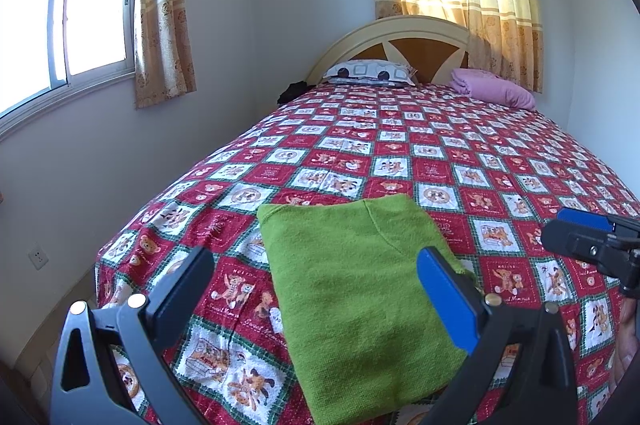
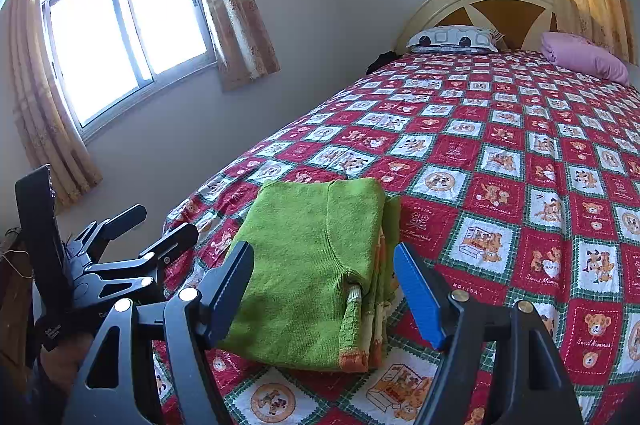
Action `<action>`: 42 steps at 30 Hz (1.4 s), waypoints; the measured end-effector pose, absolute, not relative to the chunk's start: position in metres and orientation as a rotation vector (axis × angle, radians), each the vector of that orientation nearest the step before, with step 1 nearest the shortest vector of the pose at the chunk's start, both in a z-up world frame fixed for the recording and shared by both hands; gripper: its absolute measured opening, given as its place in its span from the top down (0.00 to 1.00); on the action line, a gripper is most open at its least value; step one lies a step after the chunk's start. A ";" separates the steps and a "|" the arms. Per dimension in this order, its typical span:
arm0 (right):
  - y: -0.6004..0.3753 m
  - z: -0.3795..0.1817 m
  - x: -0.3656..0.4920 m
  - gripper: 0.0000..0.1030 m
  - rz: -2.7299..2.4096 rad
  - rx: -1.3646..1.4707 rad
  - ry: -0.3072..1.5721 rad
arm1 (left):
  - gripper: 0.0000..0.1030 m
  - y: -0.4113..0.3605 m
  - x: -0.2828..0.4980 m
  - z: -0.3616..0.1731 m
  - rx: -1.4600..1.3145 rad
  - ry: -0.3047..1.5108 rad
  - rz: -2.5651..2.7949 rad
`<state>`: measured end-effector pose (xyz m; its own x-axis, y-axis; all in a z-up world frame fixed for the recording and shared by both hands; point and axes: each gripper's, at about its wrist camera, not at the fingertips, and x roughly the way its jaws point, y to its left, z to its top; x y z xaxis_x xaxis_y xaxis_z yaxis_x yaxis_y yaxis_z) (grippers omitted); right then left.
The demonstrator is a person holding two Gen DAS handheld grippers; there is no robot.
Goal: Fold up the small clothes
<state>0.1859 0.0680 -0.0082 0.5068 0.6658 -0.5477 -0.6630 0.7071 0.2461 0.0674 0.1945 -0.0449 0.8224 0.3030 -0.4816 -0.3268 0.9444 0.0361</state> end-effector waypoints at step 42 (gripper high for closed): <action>0.068 -0.008 0.182 0.29 0.802 0.037 0.644 | 0.00 0.200 0.065 -0.045 -0.067 0.501 0.385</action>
<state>0.1825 0.0676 -0.0084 0.5163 0.6783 -0.5228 -0.6566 0.7055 0.2668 0.0651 0.1997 -0.0450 0.8069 0.3430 -0.4809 -0.3757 0.9263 0.0304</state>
